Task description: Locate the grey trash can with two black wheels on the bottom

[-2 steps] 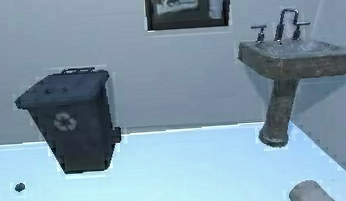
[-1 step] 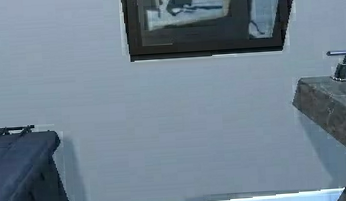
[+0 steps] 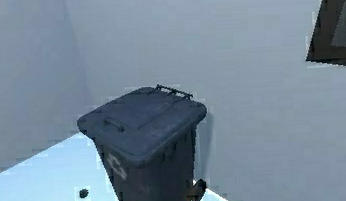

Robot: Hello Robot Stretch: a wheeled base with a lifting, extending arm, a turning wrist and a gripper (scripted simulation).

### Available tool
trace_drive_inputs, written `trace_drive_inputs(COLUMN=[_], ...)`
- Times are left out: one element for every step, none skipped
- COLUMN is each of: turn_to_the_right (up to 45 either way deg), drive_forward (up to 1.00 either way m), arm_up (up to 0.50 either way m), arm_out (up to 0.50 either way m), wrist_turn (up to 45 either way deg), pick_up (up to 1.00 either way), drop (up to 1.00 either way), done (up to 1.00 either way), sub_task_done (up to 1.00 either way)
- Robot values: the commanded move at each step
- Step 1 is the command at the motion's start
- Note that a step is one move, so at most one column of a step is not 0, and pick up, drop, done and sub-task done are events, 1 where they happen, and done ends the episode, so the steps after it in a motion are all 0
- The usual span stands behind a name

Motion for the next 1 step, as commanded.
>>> trace_drive_inputs(turn_to_the_right=[0.0], drive_forward=[0.0], arm_up=[0.0], arm_out=[0.0], wrist_turn=[0.0], pick_up=[0.0], drop=[0.0], done=[1.0], sub_task_done=[0.0])
